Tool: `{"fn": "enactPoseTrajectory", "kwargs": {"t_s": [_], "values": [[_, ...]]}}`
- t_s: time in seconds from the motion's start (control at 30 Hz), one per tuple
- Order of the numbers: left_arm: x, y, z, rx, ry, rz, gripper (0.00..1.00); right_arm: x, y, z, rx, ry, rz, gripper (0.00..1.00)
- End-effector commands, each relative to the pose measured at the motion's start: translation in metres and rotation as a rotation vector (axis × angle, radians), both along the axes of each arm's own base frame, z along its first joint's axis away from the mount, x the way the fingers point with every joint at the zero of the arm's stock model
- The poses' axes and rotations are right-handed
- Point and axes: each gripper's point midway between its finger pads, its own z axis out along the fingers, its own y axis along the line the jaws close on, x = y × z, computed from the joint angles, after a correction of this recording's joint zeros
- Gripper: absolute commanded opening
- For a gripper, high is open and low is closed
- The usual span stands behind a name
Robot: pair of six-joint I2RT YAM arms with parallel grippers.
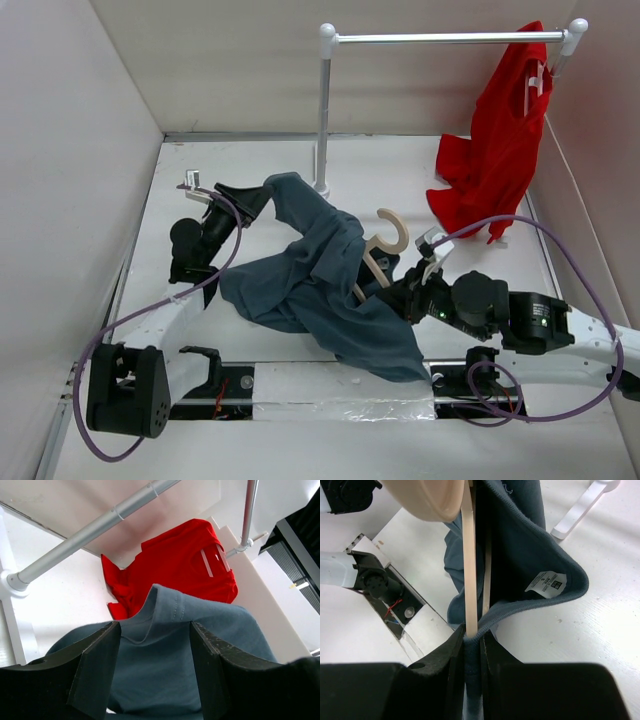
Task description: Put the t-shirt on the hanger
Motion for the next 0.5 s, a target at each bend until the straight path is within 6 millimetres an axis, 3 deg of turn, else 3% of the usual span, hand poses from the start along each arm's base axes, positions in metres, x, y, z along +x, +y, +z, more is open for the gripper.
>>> {"fn": "enactPoseTrajectory", "kwargs": {"t_s": [0.0,0.03,0.13,0.17,0.2,0.37,0.47], "values": [[-0.010,-0.005,0.051,-0.020,-0.197,-0.050,0.54,0.001,0.008,0.026,0.109,-0.037,0.017,0.00],[-0.010,-0.007,0.052,-0.016,-0.202,-0.063,0.52,0.001,0.008,0.025,0.108,-0.036,0.015,0.00],[-0.012,-0.005,0.055,-0.034,-0.223,-0.055,0.22,0.001,0.006,0.023,0.104,-0.027,0.010,0.00],[-0.012,-0.004,0.055,-0.037,-0.223,-0.048,0.05,0.000,0.004,0.024,0.109,-0.026,0.008,0.00],[-0.011,-0.004,0.054,-0.038,-0.213,-0.044,0.00,0.001,0.004,0.022,0.107,-0.025,0.004,0.00],[-0.008,0.011,0.062,-0.057,-0.218,0.060,0.00,0.002,0.000,0.014,0.076,-0.002,-0.020,0.00],[0.009,0.027,0.072,-0.017,-0.217,0.181,0.00,0.001,0.000,0.009,0.050,0.009,-0.013,0.00]]}}
